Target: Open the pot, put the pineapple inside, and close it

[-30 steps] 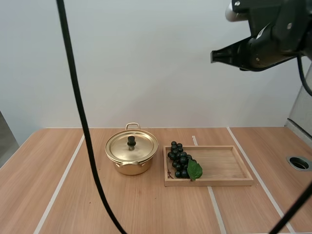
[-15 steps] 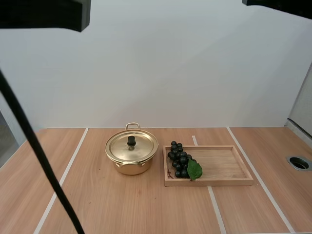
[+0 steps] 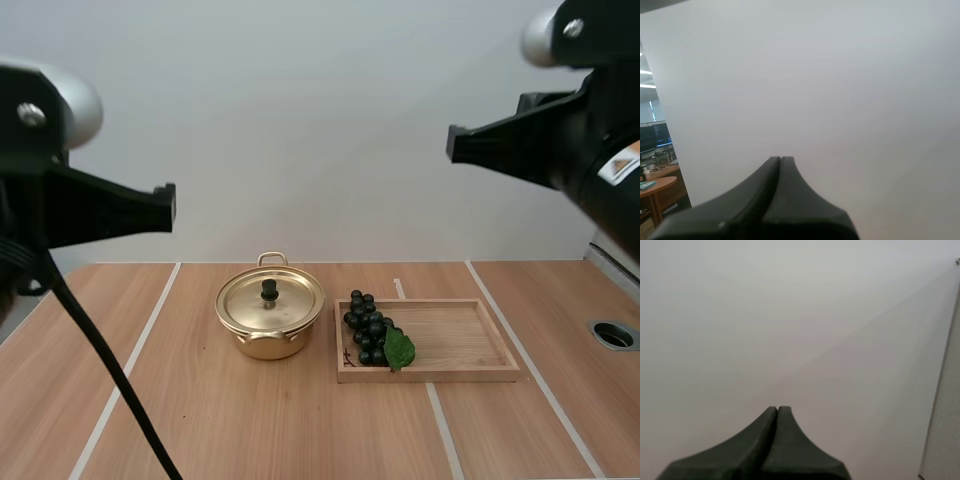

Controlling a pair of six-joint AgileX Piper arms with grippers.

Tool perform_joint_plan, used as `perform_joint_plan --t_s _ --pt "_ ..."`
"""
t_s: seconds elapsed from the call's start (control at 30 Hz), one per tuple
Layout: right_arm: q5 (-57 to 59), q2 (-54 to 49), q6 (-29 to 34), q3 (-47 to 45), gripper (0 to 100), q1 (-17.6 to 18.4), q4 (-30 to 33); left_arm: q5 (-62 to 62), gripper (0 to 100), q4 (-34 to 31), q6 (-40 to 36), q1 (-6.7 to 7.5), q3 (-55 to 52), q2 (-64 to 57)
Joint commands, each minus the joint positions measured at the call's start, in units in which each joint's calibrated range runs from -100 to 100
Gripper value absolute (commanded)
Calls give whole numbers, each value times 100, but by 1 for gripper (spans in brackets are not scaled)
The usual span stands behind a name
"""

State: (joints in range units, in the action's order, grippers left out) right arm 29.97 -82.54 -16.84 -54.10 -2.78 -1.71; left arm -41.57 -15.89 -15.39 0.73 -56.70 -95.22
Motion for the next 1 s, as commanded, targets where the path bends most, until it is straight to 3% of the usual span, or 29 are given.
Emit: perform_joint_plan --t_s 0.0,0.13,0.3,0.43,0.8,0.97 --pt "-696 -60 -35 -590 0 4 -16 706 0 -118 -125 -38 -559 -81" --pt "-444 -97 -35 -1121 0 97 -16 1046 0 -69 -309 -132 -1302 -259" --pt "253 -413 -35 -1450 0 195 591 1065 0 -71 -345 -132 -2195 -478" --pt "232 -550 -35 -1760 0 195 667 1020 0 -71 -345 -132 -2796 -478" --pt "-982 -841 -35 -3439 0 82 678 1020 0 -71 -345 -54 -3596 -478" --pt "-1080 -1004 -35 -3750 0 27 691 1020 0 -71 -345 10 -3844 -478"
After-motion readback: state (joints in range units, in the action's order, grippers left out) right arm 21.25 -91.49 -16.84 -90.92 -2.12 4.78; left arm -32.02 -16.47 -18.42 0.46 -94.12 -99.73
